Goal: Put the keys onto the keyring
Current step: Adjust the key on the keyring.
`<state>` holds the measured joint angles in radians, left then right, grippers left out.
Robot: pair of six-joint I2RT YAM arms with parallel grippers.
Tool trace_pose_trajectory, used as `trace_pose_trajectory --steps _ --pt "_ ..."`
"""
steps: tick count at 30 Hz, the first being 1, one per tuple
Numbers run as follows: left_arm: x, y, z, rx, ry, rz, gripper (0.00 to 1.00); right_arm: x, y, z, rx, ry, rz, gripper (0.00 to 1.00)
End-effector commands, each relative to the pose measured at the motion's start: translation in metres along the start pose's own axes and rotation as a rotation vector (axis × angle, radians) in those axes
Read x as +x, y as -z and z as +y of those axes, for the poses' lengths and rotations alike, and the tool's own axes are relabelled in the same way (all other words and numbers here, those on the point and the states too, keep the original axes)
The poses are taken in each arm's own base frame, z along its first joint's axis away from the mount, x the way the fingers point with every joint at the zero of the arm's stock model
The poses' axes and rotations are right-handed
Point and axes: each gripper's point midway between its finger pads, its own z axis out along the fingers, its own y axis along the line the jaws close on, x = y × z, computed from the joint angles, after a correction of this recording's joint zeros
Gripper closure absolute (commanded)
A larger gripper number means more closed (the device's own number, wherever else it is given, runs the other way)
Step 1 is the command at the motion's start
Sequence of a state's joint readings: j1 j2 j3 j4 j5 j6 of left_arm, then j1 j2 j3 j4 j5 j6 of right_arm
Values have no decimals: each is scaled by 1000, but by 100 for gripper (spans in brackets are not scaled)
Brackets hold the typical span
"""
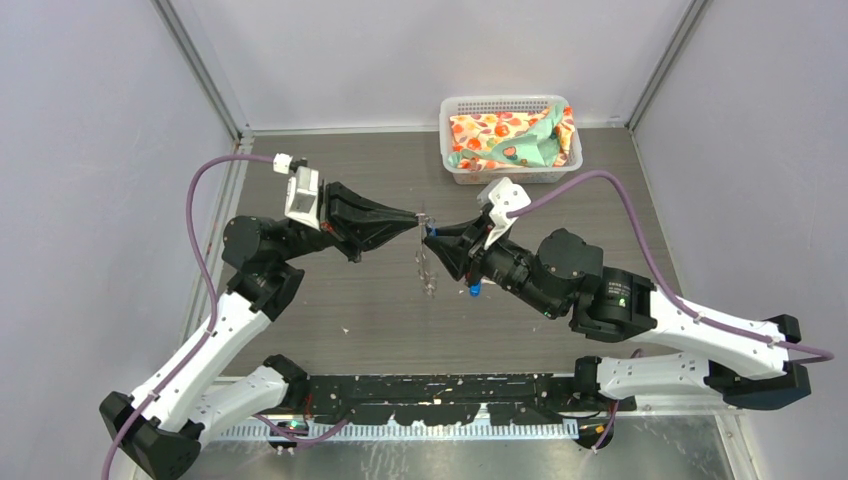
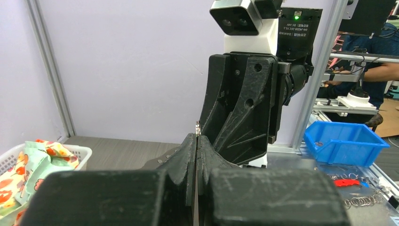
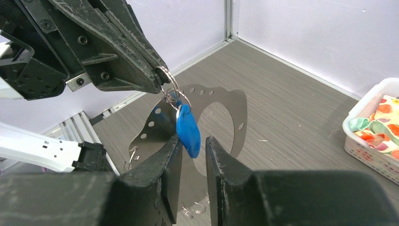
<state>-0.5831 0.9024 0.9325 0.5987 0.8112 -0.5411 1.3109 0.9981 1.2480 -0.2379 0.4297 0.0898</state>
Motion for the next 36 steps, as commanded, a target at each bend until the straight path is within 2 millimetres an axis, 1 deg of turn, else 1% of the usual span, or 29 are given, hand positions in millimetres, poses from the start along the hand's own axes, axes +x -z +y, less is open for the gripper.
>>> trace_pose_trajectory --steps 1,4,8,11,14,22,27,30,32,33,35,36 --pt "-15 2 -4 -6 -50 -43 100 -26 0 3 5 -12 -75 70" --pt "-15 2 -4 -8 -51 -45 100 -27 1 2 9 -9 -75 80" --pt "-16 2 -5 -7 -53 -45 100 -28 1 -1 22 -4 -80 98" --pt "-16 3 -4 -9 -56 -44 100 -27 3 0 20 -6 -77 99" --pt "-16 3 -2 -17 -62 -43 100 -22 5 1 8 -13 -50 99" --pt "-16 3 2 -28 -76 -45 100 1 9 20 -83 -43 80 99" --pt "-17 3 3 -26 -79 -45 100 3 13 25 -117 -58 100 99" --pt "-19 2 2 -24 -82 -48 100 6 11 30 -131 -57 120 97" --pt "-20 2 1 -22 -82 -49 100 8 10 30 -127 -50 136 94" --pt "-20 2 0 -20 -82 -49 100 9 10 30 -125 -47 142 89" --pt "-20 2 0 -18 -82 -48 100 7 11 27 -111 -45 147 72" --pt "-20 3 0 -17 -82 -46 100 4 13 25 -107 -45 142 68"
